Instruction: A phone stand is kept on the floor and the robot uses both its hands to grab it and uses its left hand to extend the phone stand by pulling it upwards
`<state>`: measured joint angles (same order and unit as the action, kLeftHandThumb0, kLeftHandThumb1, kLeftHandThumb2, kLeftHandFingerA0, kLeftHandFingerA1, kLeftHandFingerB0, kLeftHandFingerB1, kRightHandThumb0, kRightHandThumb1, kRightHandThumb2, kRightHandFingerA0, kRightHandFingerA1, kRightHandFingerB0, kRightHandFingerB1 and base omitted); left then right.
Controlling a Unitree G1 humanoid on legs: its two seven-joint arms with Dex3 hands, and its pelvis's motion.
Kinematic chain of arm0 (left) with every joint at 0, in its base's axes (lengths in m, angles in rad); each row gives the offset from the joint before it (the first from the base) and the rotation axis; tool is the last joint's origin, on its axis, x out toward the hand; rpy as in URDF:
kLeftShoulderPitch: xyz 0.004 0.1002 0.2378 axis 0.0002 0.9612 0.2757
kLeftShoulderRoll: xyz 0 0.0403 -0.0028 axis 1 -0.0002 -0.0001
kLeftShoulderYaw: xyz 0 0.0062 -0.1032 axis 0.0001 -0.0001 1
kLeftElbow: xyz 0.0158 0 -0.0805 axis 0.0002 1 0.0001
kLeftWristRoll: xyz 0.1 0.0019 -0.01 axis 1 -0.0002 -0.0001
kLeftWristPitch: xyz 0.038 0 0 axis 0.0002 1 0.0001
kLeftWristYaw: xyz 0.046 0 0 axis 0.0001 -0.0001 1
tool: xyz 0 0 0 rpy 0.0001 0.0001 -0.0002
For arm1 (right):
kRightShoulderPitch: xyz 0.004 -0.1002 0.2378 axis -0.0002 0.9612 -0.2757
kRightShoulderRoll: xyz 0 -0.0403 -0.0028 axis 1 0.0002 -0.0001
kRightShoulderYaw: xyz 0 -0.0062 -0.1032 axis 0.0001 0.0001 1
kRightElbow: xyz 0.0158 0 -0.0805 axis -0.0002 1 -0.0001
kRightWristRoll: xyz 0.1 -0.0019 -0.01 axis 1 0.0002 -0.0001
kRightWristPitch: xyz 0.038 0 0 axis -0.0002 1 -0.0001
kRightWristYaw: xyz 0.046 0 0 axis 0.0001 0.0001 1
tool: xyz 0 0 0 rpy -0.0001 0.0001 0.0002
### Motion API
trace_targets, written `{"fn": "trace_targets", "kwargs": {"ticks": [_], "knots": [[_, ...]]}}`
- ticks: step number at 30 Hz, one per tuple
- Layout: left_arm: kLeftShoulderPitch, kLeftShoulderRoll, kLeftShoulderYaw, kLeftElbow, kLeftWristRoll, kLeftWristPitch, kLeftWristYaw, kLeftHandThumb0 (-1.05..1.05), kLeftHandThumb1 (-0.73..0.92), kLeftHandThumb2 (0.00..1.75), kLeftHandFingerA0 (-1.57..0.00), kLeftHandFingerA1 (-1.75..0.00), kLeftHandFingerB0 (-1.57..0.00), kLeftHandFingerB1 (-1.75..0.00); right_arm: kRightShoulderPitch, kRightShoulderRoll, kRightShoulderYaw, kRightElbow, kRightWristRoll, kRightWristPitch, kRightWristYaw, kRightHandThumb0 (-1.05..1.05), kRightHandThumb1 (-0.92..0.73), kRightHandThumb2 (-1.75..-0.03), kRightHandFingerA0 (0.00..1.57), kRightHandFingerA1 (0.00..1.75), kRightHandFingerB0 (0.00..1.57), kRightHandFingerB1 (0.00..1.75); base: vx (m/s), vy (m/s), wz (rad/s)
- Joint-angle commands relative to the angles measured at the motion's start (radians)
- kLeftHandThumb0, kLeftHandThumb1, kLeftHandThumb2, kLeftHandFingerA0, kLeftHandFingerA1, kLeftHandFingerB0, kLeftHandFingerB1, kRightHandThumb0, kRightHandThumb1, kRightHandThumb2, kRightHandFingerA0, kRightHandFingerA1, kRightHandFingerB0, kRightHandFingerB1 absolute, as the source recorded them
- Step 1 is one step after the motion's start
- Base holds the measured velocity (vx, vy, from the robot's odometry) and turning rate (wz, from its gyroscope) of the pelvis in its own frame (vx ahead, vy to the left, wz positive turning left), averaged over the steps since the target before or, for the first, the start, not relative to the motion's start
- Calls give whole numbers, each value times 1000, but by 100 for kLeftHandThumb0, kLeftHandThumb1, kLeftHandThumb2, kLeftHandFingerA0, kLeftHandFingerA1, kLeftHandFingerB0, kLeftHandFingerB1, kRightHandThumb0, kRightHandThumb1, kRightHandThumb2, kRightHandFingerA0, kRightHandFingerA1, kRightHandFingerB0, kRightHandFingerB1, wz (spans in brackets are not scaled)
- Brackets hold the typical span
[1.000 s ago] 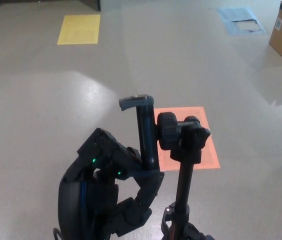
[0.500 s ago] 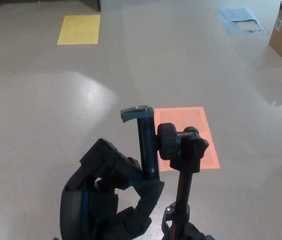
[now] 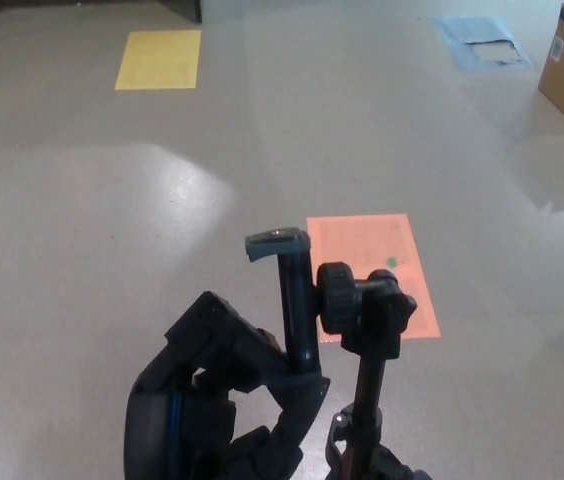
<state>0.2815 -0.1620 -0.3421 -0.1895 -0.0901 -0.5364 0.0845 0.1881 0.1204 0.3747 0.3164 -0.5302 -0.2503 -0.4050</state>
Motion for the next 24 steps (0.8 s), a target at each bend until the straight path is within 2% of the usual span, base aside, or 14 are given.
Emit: {"fn": "trace_targets", "kwargs": {"ticks": [1,6,7,8,9,10,11,12,13,15,16,17,20,24], "knots": [[90,65,101,176,160,110,88,-11,60,63,-96,-175,-75,-175,51,-26,-55,-42,53,-30,-29,-28,-91,-67,96,175,64,175,0,0,0],[71,87,126,170,203,40,62,-14,61,61,-95,-175,-76,-175,63,-31,-49,-72,56,-52,-16,-30,-89,-67,93,175,64,175,0,0,0],[94,95,125,97,214,121,48,-34,55,58,-82,-167,-73,-160,69,-30,-53,-82,70,-76,-16,-40,-90,-56,56,175,26,175,0,0,0],[104,97,125,67,219,153,42,-34,55,58,-82,-167,-73,-160,71,-29,-54,-86,74,-84,-16,-40,-90,-56,56,175,26,175,0,0,0],[108,110,128,42,207,166,19,-46,52,56,-84,-110,-83,-81,79,-37,-53,-101,64,-97,-21,-50,-88,-61,31,175,0,152,0,0,0],[105,116,129,37,218,172,14,-54,52,56,-76,-68,-71,-49,80,-43,-55,-108,61,-99,-19,-58,-92,-52,31,165,8,113,0,0,0],[100,125,130,30,234,181,7,-54,52,56,-76,-68,-71,-49,81,-52,-58,-117,57,-102,-16,-58,-92,-52,31,165,8,113,0,0,0],[100,140,130,15,227,198,-12,-67,47,60,-59,-48,-54,-42,84,-61,-58,-128,50,-109,-17,-64,-88,-63,26,135,15,65,0,0,0],[98,155,135,5,222,214,-26,-73,57,58,-49,-40,-51,-37,89,-77,-58,-145,44,-120,-11,-68,-91,-69,19,67,10,27,0,0,0],[92,174,144,-2,215,230,-39,-74,58,58,-46,-38,-48,-35,96,-100,-59,-160,57,-157,10,-68,-92,-70,12,52,5,19,0,0,0],[88,181,149,1,210,230,-41,-77,60,60,-41,-38,-46,-35,98,-106,-60,-162,74,-169,25,-83,-79,-109,6,34,5,10,0,0,0],[89,191,159,5,206,229,-41,-84,53,95,-23,-45,-37,-47,109,-114,-62,-172,86,-165,39,-89,-85,-115,0,14,0,6,0,0,0],[99,208,176,-2,207,238,-37,-81,67,61,-31,-35,-34,-32,130,-133,-65,-198,63,-143,39,-92,-87,-116,0,10,0,5,0,0,0],[100,218,194,-1,177,235,-42,-81,69,61,-30,-36,-29,-31,139,-146,-71,-214,61,-108,51,-90,-87,-118,0,13,0,8,0,0,0]]}}
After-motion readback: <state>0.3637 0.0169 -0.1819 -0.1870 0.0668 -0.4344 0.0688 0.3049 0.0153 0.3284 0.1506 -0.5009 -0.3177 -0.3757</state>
